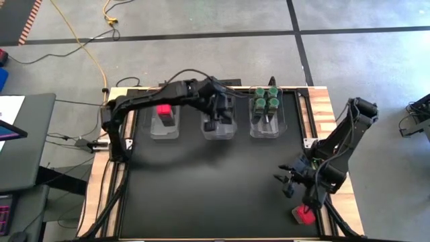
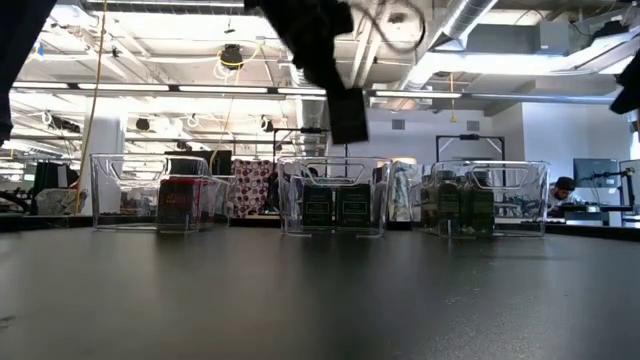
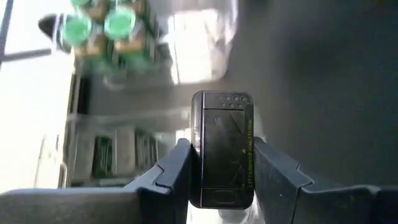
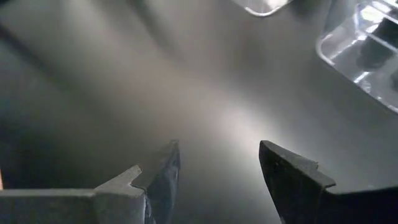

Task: Sort spices by type
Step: Put the black seasoning can into the middle transparent bin

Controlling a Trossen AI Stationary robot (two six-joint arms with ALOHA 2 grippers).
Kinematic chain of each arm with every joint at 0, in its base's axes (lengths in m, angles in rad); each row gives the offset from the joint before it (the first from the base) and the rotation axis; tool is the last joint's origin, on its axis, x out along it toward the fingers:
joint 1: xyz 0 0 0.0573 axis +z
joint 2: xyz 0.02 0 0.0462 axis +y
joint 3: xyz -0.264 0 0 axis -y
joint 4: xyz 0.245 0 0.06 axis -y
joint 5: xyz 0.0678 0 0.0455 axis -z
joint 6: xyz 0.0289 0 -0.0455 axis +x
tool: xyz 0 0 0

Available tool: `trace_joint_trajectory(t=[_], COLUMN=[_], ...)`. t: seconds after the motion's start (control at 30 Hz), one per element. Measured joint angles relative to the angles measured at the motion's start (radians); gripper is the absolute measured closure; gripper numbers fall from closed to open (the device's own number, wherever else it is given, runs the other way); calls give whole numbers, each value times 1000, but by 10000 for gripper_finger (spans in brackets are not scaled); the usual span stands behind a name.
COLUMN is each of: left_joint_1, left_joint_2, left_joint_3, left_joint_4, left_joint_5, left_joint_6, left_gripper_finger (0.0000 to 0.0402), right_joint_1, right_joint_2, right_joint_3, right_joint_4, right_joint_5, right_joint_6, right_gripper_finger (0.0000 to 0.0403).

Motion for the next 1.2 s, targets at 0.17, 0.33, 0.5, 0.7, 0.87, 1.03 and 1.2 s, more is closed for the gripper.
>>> trace_joint_trajectory(t=[0.17,0.33,0.5,0.7,0.87,1.03,1.2], left_joint_1=[75,151,210,257,271,279,288], left_joint_2=[4,4,1,13,57,87,94], left_joint_3=[-88,-213,-267,-270,-269,-269,-269], left_joint_4=[4,77,110,180,185,170,201], left_joint_5=[42,75,101,102,94,96,90], left_joint_6=[13,31,77,140,166,202,206], left_gripper_finger=[271,271,271,271,271,271,271], right_joint_1=[-67,-132,-192,-262,-303,-330,-345], right_joint_2=[0,0,0,0,0,-1,-1], right_joint_3=[0,0,0,0,0,0,0], right_joint_4=[2,2,1,0,1,0,2], right_joint_5=[0,0,0,0,0,0,0], right_joint_6=[0,0,0,-1,-1,-1,-1], right_gripper_finger=[158,158,158,158,158,158,158])
